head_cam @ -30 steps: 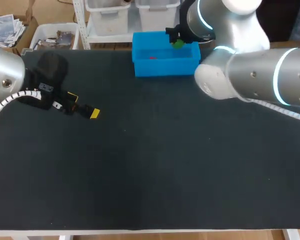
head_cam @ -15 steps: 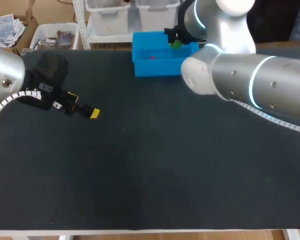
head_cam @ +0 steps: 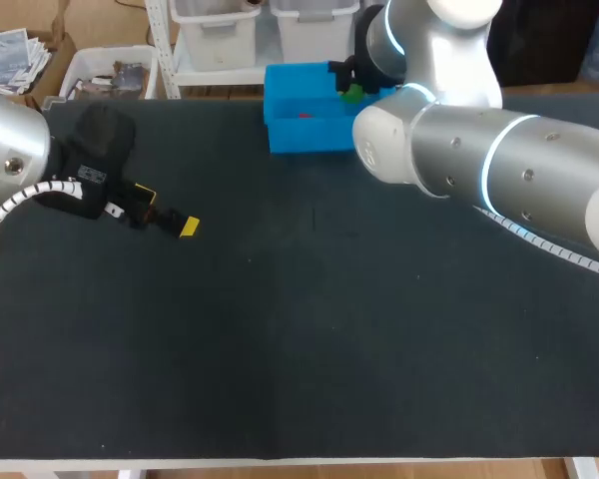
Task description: Use the left arm to pick the red cube and place it into the blue plastic box first, then use the right arm to grasp the green cube and put it into the same blue plastic box after the first action is fully finished.
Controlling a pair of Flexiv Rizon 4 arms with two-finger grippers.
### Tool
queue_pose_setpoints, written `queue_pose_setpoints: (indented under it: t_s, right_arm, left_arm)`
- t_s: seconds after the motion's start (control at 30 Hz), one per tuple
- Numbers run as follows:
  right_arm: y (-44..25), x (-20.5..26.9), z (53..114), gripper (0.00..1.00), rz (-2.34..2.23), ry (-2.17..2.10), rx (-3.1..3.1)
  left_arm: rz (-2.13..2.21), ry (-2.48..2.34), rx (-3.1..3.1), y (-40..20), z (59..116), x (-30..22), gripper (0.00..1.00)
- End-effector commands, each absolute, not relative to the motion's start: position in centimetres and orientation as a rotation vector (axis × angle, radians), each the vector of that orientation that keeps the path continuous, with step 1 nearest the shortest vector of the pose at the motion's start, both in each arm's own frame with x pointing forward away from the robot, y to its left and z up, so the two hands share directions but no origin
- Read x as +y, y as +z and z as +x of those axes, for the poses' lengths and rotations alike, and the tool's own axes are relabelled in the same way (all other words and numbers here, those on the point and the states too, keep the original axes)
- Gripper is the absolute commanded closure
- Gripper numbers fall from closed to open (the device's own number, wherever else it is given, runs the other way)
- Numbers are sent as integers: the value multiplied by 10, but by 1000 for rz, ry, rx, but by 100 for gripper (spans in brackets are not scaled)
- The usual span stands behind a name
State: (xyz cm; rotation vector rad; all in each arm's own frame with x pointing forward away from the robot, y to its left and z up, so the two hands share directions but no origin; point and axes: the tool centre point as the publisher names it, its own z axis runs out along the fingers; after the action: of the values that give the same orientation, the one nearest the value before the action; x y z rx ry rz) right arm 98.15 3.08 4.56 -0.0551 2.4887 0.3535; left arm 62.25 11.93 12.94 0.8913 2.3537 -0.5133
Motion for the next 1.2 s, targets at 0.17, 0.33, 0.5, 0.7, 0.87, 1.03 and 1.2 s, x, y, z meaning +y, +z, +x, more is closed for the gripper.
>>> queue_pose_setpoints:
  t_s: [0.17,0.33,0.5,0.7,0.87,1.03,1.2]
  right_arm:
    - [39,29,982,69,-55,345,2514]
    - [41,28,982,0,-57,345,2516]
    - [45,27,981,0,-55,350,2510]
    - [62,26,977,0,-61,353,2495]
    - [79,25,974,0,-64,347,2491]
    - [100,23,963,0,-84,326,2492]
    - [117,20,948,0,-101,320,2496]
  left_arm:
    - [895,-523,2347,128,623,121,0]
    - [895,-523,2347,128,623,121,0]
    - [895,-523,2347,128,623,121,0]
    - [895,-523,2347,128,623,121,0]
    - [895,-523,2347,128,623,121,0]
    - [895,-523,2347,128,623,121,0]
    - [895,-523,2347,128,623,121,0]
